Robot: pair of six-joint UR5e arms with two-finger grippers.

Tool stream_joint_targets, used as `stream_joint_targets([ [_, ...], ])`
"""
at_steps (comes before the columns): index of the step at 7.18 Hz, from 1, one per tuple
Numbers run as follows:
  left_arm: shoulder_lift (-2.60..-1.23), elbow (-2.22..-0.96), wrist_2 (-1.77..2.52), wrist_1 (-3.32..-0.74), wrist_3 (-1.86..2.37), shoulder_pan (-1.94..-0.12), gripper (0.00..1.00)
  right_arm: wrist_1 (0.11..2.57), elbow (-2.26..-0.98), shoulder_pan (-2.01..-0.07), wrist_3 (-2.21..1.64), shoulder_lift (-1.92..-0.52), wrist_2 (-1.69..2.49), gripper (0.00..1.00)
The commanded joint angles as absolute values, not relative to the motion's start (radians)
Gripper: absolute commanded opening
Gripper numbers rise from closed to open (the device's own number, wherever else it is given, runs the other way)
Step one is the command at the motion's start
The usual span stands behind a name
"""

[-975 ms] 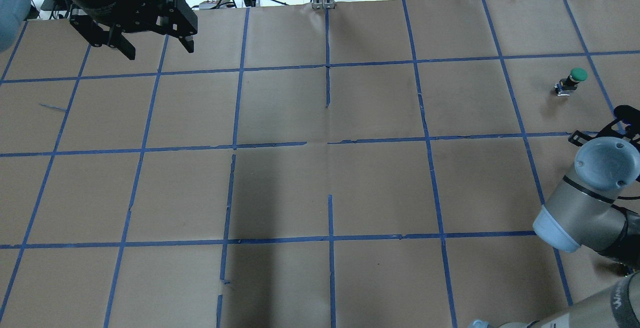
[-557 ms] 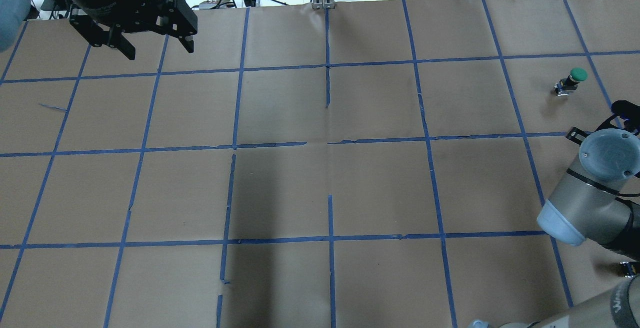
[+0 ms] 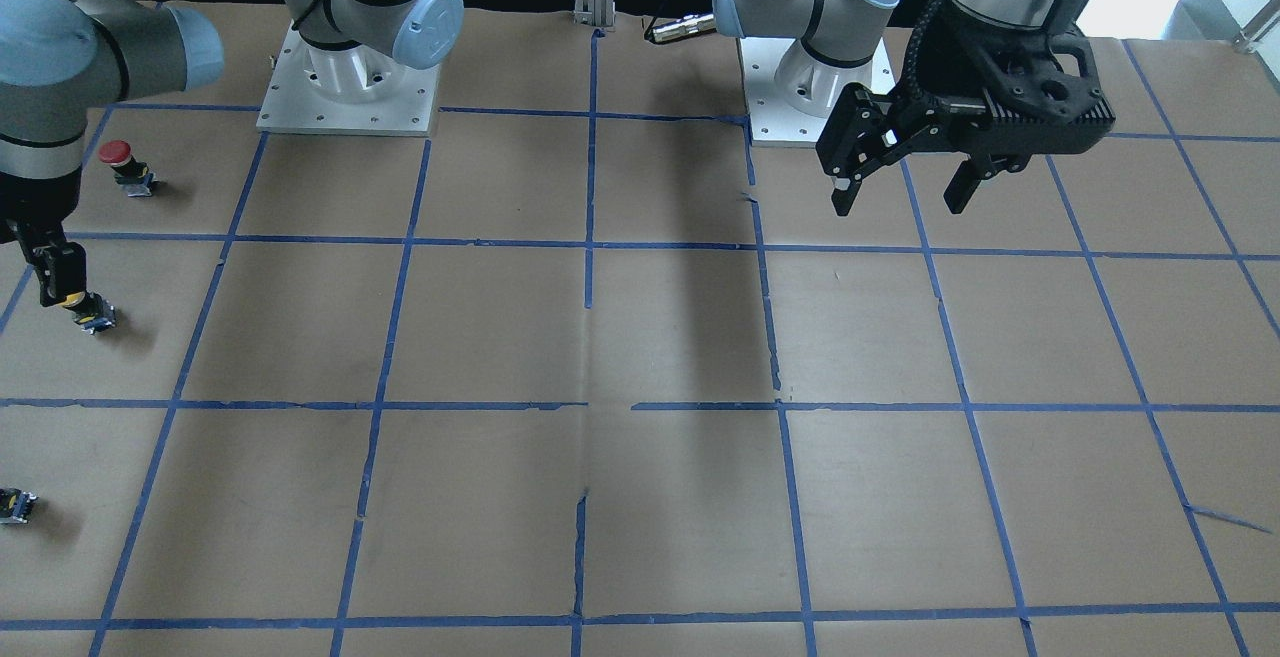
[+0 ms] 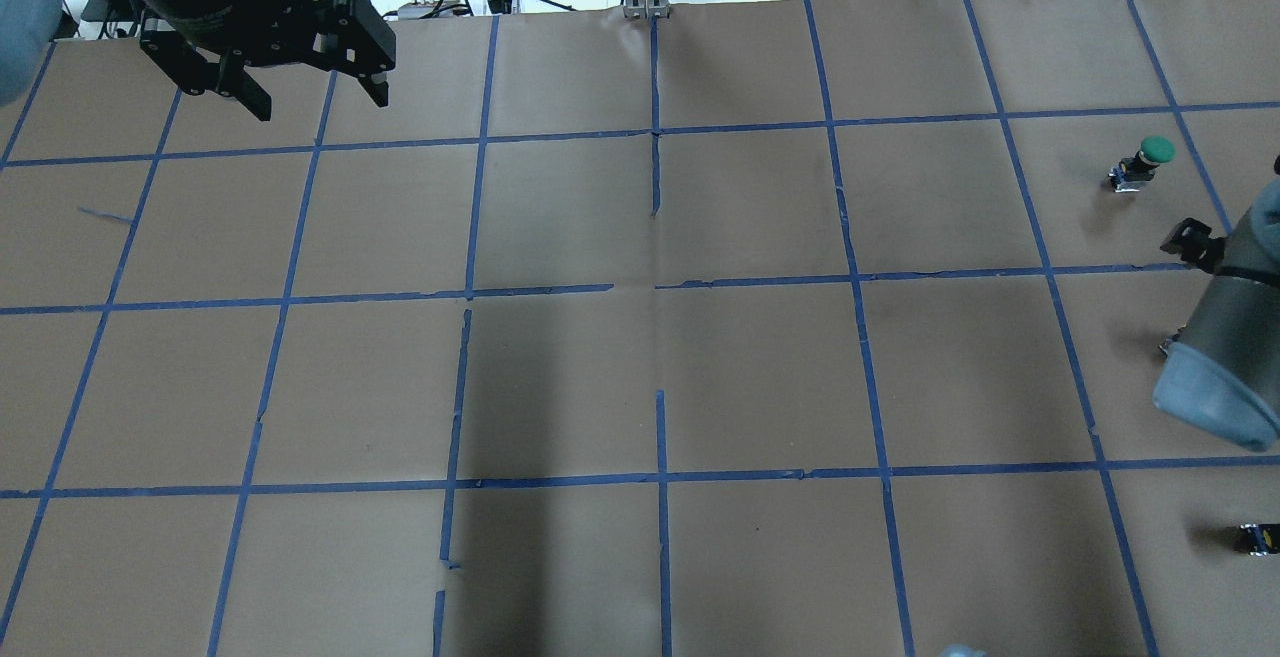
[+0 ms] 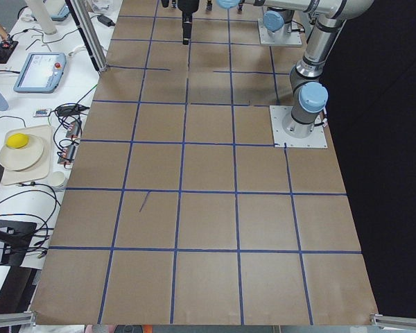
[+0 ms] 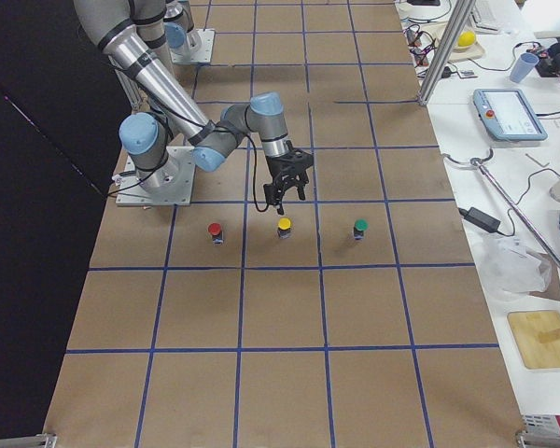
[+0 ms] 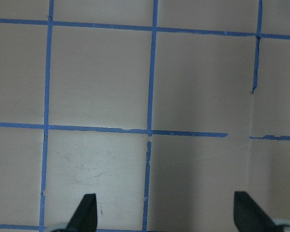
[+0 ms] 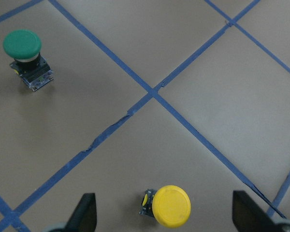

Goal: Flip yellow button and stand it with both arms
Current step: 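Open the right gripper to release the standing yellow button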

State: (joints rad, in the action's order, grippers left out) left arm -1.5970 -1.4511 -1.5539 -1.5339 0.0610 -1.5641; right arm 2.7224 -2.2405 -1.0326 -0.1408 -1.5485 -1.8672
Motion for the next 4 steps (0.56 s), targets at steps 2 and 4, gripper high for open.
stream_joint_targets([
  [2, -1.598, -1.45, -1.554, -1.534, 0.061, -1.565, 1.0, 2.213, -1.923, -1.035, -0.149, -1.519, -1.79, 1.0],
  [4, -1.598, -1.45, -1.554, -1.534, 0.061, -1.565, 1.0, 1.934, -1.774, -1.104, -0.147, -1.483, -1.75, 1.0],
])
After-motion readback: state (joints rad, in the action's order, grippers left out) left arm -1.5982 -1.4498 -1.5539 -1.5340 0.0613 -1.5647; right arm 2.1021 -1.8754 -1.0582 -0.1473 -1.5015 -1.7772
